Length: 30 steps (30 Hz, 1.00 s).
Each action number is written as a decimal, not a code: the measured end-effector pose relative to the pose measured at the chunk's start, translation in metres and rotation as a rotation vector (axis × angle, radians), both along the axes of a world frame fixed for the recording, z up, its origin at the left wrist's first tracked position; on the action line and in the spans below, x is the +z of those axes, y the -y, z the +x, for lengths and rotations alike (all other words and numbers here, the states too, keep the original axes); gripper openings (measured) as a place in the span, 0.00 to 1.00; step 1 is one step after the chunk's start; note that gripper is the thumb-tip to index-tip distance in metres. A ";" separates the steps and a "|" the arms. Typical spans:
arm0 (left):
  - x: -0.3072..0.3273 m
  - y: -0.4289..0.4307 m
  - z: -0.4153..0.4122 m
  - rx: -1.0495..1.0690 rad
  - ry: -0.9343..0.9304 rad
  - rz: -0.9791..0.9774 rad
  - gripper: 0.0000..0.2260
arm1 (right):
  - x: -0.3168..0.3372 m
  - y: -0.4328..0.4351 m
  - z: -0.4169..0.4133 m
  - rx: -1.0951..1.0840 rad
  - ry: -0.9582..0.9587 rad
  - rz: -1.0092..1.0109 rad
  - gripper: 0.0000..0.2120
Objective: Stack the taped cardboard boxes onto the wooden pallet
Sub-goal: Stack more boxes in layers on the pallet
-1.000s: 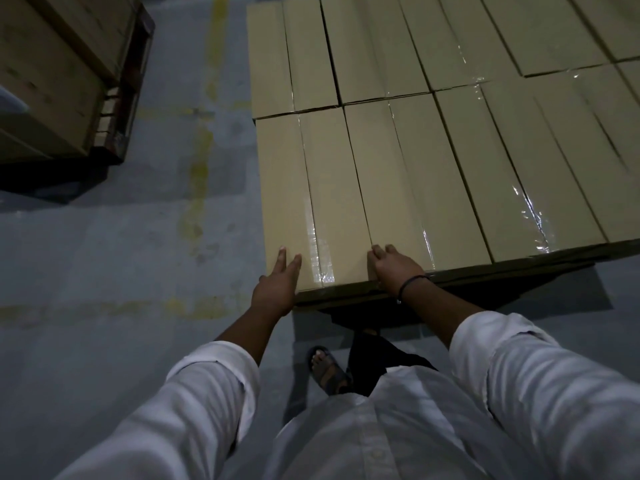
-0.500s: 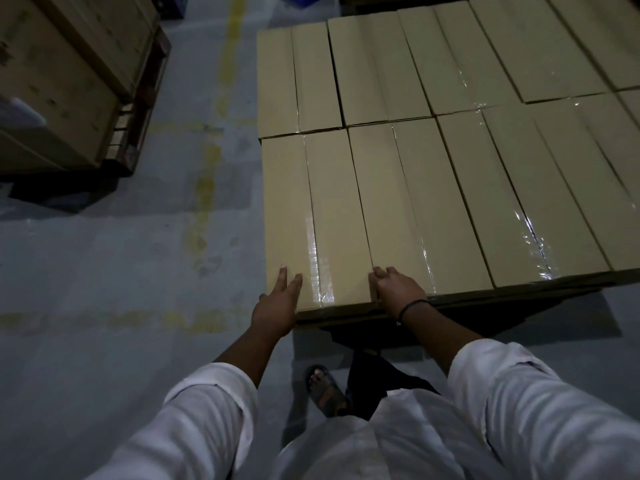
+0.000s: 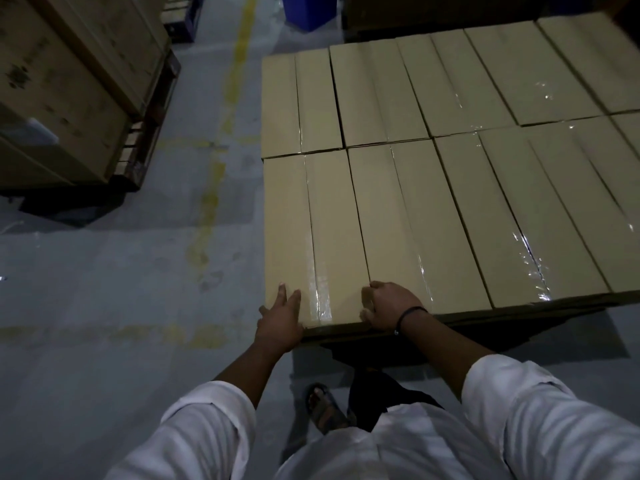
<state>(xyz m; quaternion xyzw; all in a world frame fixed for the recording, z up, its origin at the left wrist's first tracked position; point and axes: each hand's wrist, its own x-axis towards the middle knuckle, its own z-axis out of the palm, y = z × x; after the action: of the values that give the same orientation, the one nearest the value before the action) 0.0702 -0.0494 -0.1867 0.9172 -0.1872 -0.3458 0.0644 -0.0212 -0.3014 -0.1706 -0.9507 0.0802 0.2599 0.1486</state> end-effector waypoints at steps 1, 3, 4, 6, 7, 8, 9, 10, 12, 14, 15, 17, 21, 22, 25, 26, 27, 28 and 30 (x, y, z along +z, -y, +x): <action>0.002 0.003 0.000 0.008 0.005 0.019 0.34 | 0.001 0.001 0.004 -0.006 0.012 0.003 0.19; 0.006 0.010 0.002 0.004 0.024 0.042 0.33 | 0.001 0.005 0.010 -0.014 0.035 -0.007 0.19; 0.008 0.012 0.003 0.002 0.035 0.047 0.33 | 0.000 0.008 0.013 -0.014 0.041 -0.021 0.20; 0.009 0.017 0.007 0.004 0.060 0.056 0.35 | -0.001 0.012 0.020 -0.017 0.047 -0.049 0.22; 0.010 0.020 0.010 0.003 0.069 0.062 0.35 | -0.002 0.014 0.024 -0.017 0.051 -0.059 0.23; 0.011 0.022 0.014 0.000 0.073 0.068 0.35 | -0.002 0.016 0.029 -0.015 0.057 -0.067 0.24; 0.012 0.025 0.018 -0.004 0.077 0.072 0.35 | -0.002 0.018 0.034 -0.012 0.060 -0.073 0.25; 0.013 0.028 0.023 -0.009 0.080 0.076 0.35 | -0.001 0.021 0.039 -0.008 0.061 -0.075 0.26; 0.017 0.035 0.035 -0.022 0.091 0.081 0.34 | 0.001 0.027 0.052 -0.005 0.060 -0.075 0.27; 0.022 0.041 0.048 -0.015 0.095 0.074 0.34 | 0.006 0.032 0.067 -0.001 0.052 -0.075 0.28; 0.025 0.045 0.055 0.000 0.094 0.061 0.33 | 0.008 0.035 0.076 0.005 0.048 -0.078 0.29; 0.031 0.052 0.070 0.032 0.104 0.030 0.32 | 0.012 0.042 0.094 0.023 0.039 -0.091 0.31; 0.040 0.064 0.099 0.064 0.132 -0.014 0.33 | 0.020 0.055 0.134 0.030 0.038 -0.108 0.33; 0.042 0.067 0.106 0.065 0.137 -0.020 0.33 | 0.022 0.058 0.144 0.026 0.041 -0.113 0.33; 0.042 0.075 0.133 0.070 0.144 -0.034 0.33 | 0.025 0.065 0.175 0.005 0.046 -0.125 0.34; 0.041 0.077 0.143 0.072 0.142 -0.042 0.33 | 0.025 0.068 0.185 -0.007 0.051 -0.129 0.34; 0.039 0.080 0.153 0.074 0.136 -0.049 0.33 | 0.024 0.070 0.195 -0.022 0.057 -0.132 0.35; 0.036 0.082 0.165 0.074 0.131 -0.058 0.33 | 0.022 0.072 0.206 -0.040 0.065 -0.139 0.35; 0.030 0.088 0.190 0.061 0.128 -0.079 0.33 | 0.016 0.077 0.228 -0.079 0.075 -0.148 0.36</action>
<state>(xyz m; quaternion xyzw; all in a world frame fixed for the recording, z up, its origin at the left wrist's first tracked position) 0.2603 -0.1376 -0.1568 0.9395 -0.1765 -0.2765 0.0991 0.2069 -0.3785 -0.1546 -0.9643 0.1312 0.2114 0.0911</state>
